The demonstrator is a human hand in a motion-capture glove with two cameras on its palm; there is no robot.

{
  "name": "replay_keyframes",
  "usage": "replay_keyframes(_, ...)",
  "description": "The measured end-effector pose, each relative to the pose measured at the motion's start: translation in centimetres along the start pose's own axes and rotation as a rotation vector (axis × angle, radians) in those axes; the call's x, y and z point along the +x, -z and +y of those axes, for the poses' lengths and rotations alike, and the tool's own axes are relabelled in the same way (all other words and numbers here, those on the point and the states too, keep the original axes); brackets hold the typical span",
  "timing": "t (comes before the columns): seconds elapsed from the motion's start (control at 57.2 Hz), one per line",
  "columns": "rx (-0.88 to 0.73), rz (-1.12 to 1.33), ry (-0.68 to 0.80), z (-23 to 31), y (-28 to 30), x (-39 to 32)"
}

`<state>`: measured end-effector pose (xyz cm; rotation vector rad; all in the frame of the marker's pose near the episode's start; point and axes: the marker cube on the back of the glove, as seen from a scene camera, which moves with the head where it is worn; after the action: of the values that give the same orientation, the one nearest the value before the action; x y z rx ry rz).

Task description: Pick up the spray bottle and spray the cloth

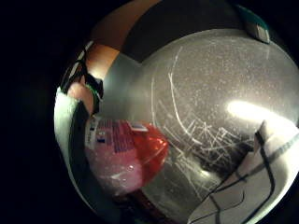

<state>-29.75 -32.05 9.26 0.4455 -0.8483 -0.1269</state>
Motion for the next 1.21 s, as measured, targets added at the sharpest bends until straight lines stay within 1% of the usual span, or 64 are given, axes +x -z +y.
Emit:
replay_keyframes(0.052,-0.062,0.018,0.004,0.8,-0.2,0.5)
replay_keyframes(0.087,-0.073,0.021,0.006,0.8,-0.3,0.7)
replay_keyframes(0.157,-0.050,0.043,-0.003,0.2,-0.8,1.4)
replay_keyframes(0.262,0.028,-0.069,0.013,-1.5,-0.7,0.4)
replay_keyframes(0.297,-0.007,-0.068,0.019,-1.1,-0.6,0.5)
replay_keyframes(0.367,-0.145,0.010,0.044,0.5,-0.2,1.5)
replay_keyframes(0.524,-0.185,0.002,0.072,1.1,1.2,1.4)
replay_keyframes(0.612,-0.217,-0.039,0.062,1.5,1.1,1.1)
replay_keyframes(0.751,-0.197,-0.075,0.055,1.7,2.3,0.7)
replay_keyframes(0.821,-0.080,-0.094,0.054,0.4,3.2,0.1)
replay_keyframes(0.909,-0.197,-0.086,0.075,2.1,3.4,-0.1)
replay_keyframes(0.979,-0.212,-0.063,0.086,2.3,4.1,0.0)
replay_keyframes(1.014,-0.186,-0.062,0.088,2.0,4.3,0.0)
replay_keyframes(1.083,-0.045,-0.083,0.080,0.1,4.6,-0.6)
replay_keyframes(1.136,-0.032,-0.097,0.083,-0.1,4.4,-0.9)
replay_keyframes(1.206,-0.069,-0.096,0.091,0.6,5.1,-1.1)
